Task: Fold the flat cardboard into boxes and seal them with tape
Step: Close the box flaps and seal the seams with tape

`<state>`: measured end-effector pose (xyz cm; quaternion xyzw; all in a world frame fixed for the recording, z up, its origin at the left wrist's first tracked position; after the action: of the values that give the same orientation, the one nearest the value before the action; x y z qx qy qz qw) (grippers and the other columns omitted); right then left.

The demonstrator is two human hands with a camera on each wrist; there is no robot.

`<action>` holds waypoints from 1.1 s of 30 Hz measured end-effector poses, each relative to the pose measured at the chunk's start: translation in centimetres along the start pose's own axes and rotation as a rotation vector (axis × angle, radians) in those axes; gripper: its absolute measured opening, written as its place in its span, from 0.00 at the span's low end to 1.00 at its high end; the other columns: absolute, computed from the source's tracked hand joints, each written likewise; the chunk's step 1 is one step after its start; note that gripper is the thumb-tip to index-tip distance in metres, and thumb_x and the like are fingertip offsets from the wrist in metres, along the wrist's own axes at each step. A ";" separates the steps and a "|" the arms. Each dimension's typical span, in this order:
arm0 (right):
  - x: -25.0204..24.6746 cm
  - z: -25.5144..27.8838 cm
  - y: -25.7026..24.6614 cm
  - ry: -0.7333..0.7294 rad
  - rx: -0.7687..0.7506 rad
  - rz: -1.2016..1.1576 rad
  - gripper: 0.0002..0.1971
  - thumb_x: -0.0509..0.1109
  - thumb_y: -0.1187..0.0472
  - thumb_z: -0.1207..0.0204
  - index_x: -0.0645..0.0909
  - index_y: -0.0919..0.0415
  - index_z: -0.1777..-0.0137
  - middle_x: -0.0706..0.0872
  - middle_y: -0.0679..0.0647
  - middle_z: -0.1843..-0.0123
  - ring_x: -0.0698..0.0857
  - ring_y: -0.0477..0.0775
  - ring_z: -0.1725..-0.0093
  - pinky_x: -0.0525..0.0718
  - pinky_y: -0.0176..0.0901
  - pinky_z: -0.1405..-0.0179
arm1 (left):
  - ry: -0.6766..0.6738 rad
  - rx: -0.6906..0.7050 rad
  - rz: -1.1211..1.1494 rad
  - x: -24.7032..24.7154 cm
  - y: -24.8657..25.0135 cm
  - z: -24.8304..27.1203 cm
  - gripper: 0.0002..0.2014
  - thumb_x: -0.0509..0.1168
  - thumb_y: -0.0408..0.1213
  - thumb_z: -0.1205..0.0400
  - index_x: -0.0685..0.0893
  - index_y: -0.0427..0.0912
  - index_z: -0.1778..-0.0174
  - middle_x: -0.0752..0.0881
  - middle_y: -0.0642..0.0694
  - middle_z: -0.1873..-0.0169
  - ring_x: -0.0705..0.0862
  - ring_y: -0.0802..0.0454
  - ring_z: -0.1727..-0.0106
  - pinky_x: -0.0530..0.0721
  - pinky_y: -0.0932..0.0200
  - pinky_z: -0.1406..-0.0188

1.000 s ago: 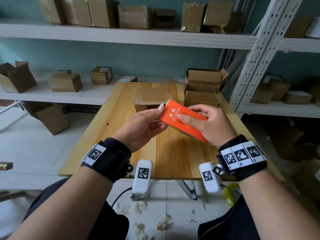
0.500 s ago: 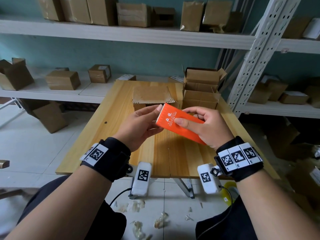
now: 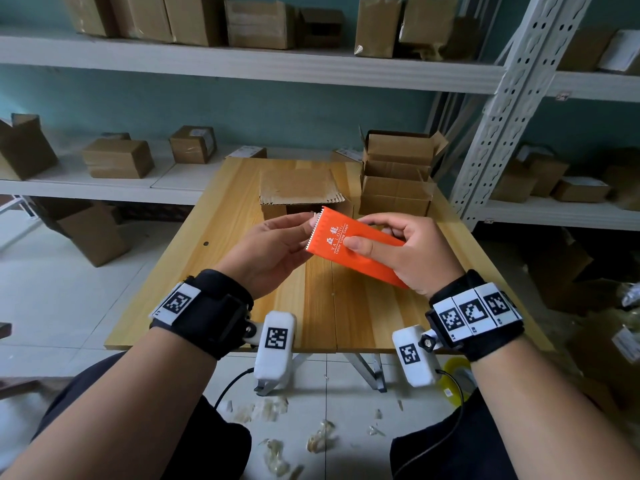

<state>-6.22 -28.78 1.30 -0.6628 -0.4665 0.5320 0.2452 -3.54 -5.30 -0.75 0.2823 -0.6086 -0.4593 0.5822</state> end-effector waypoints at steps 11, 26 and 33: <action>0.0 0.2 -0.2 -0.007 -0.019 -0.062 0.29 0.82 0.37 0.32 0.90 0.46 0.31 0.93 0.37 0.40 0.91 0.37 0.42 0.90 0.34 0.47 | 0.038 0.052 -0.009 0.1 -0.4 0.2 0.06 0.76 0.37 0.25 0.92 0.40 0.56 0.94 0.38 0.54 0.93 0.48 0.55 0.94 0.57 0.49; 0.7 0.3 -0.7 -0.002 -0.021 0.048 0.23 0.82 0.35 0.29 0.90 0.42 0.36 0.93 0.42 0.47 0.92 0.44 0.48 0.94 0.53 0.47 | 0.133 0.025 -0.018 0.2 -0.3 0.4 0.06 0.78 0.40 0.29 0.97 0.44 0.59 0.95 0.38 0.54 0.92 0.47 0.55 0.94 0.54 0.46; 0.7 0.3 -0.9 0.008 -0.020 0.075 0.26 0.80 0.32 0.31 0.89 0.40 0.36 0.92 0.38 0.46 0.91 0.39 0.48 0.91 0.34 0.53 | 0.147 0.089 -0.043 0.3 -0.1 0.7 0.08 0.78 0.40 0.24 0.94 0.41 0.54 0.94 0.41 0.58 0.91 0.50 0.58 0.94 0.56 0.47</action>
<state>-6.81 -27.81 1.59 -0.6843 -0.4456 0.5335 0.2203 -4.29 -5.41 -0.64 0.3539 -0.5776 -0.4224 0.6022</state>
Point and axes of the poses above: each hand's wrist, its own z-axis away from the middle knuckle, its own x-axis out of the palm, y = z × x, the point moved 1 cm from there along -z, towards the middle knuckle
